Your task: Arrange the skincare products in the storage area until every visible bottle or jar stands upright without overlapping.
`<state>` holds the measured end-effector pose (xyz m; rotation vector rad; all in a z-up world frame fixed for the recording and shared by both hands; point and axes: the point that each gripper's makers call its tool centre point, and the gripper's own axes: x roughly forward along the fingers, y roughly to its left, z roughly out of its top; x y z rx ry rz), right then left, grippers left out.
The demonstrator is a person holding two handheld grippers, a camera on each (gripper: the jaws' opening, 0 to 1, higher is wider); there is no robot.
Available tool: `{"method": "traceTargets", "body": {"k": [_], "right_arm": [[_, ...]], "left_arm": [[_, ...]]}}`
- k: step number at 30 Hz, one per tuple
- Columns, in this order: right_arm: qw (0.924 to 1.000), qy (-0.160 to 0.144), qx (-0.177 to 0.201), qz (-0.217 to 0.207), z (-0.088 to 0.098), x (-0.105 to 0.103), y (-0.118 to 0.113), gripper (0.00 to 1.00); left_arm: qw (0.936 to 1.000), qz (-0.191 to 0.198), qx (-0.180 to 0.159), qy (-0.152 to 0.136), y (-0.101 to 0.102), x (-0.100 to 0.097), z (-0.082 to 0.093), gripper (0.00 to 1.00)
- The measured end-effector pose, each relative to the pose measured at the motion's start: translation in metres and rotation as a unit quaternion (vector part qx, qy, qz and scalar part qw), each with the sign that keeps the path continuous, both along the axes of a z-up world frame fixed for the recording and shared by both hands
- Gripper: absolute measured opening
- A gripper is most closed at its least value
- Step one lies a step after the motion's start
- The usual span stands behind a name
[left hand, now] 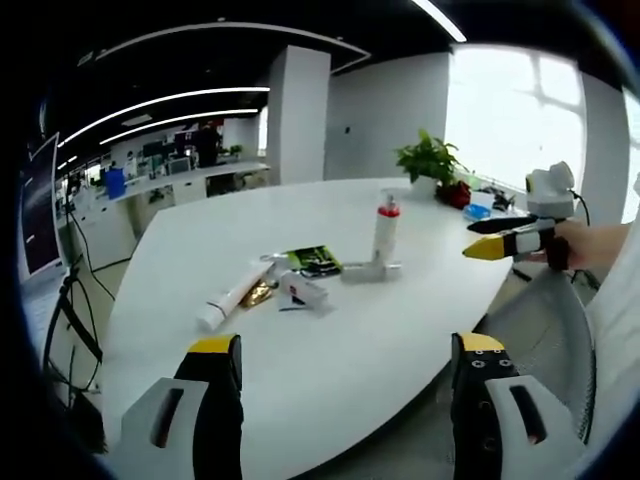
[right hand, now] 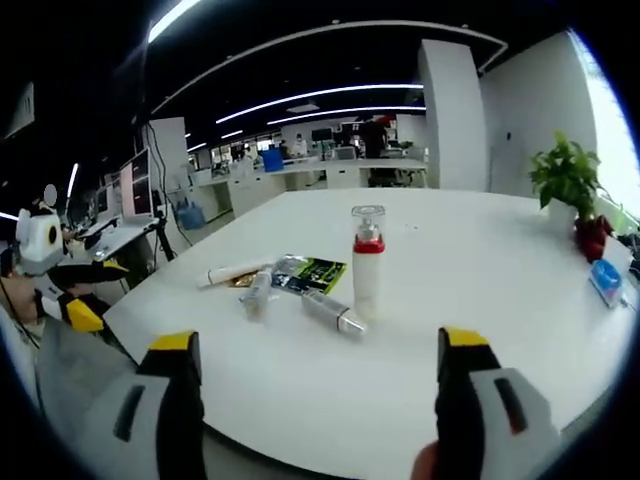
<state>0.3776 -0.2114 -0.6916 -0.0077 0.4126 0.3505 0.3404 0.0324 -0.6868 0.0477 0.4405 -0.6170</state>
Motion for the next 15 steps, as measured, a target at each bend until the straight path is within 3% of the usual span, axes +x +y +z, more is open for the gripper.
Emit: {"method": "traceTargets", "body": {"k": [8,15], "right_arm": [[0.9999,0.003,0.010,0.001,-0.0006,0.0000,0.0003,0.98],[0.9998,0.011,0.008,0.016,-0.0037,-0.0015,0.0061,0.97]], "left_arm": [[0.9999,0.002,0.011,0.006,0.0005,0.0005,-0.0037,0.85],[0.9994,0.028,0.014,0.014,0.0088,0.0044,-0.0064,0.85]]}}
